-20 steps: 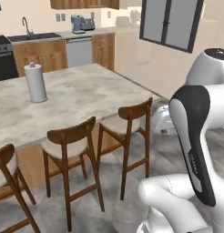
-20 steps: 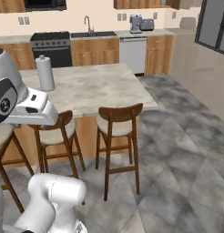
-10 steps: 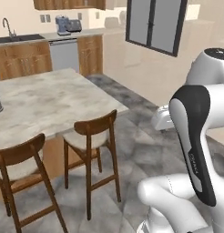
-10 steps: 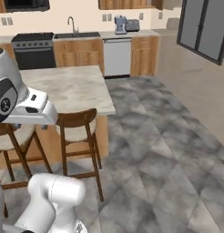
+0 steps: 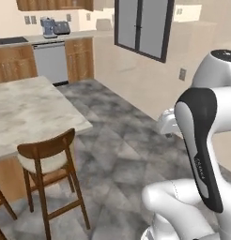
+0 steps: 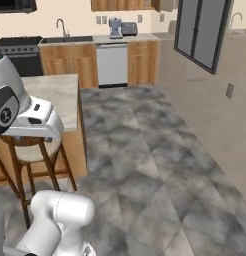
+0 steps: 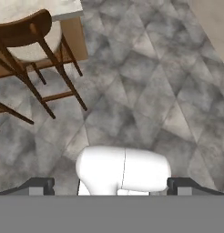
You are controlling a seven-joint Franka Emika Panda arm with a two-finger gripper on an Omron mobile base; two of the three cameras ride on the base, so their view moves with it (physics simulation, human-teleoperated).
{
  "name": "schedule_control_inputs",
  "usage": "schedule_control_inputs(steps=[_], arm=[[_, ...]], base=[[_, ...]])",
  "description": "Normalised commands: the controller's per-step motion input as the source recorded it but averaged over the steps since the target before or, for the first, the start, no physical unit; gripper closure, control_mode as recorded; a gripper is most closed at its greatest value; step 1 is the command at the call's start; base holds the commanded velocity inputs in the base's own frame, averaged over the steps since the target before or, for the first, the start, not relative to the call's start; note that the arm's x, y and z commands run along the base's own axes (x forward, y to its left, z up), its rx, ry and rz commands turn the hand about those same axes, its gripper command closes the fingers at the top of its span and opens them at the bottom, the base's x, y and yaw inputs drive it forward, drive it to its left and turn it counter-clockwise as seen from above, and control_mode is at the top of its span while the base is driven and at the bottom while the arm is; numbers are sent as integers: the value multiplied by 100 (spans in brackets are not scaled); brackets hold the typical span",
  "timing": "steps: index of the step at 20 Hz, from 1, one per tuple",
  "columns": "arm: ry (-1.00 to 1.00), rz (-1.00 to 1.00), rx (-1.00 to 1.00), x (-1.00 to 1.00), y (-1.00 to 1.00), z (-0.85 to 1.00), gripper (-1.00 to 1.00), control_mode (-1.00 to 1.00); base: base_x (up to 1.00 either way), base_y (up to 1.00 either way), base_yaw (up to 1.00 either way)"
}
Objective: There is a bowl on the dining counter. Grab a lemon wedge from the fridge and place it in the bowl. Then get the liquor bottle and glass cup from the cabinet and place them next to the bowl.
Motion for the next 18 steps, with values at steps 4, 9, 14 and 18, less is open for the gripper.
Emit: schedule_control_inputs(steps=[4,9,14,18], arm=[[0,0,0,0,0,0,-100,100],[0,0,0,0,0,0,-100,100],[0,0,0,0,0,0,-100,100],[0,0,0,0,0,0,-100,100]], base=[[96,-100,14],[100,-91,24],[100,-71,27],[100,-65,27]])
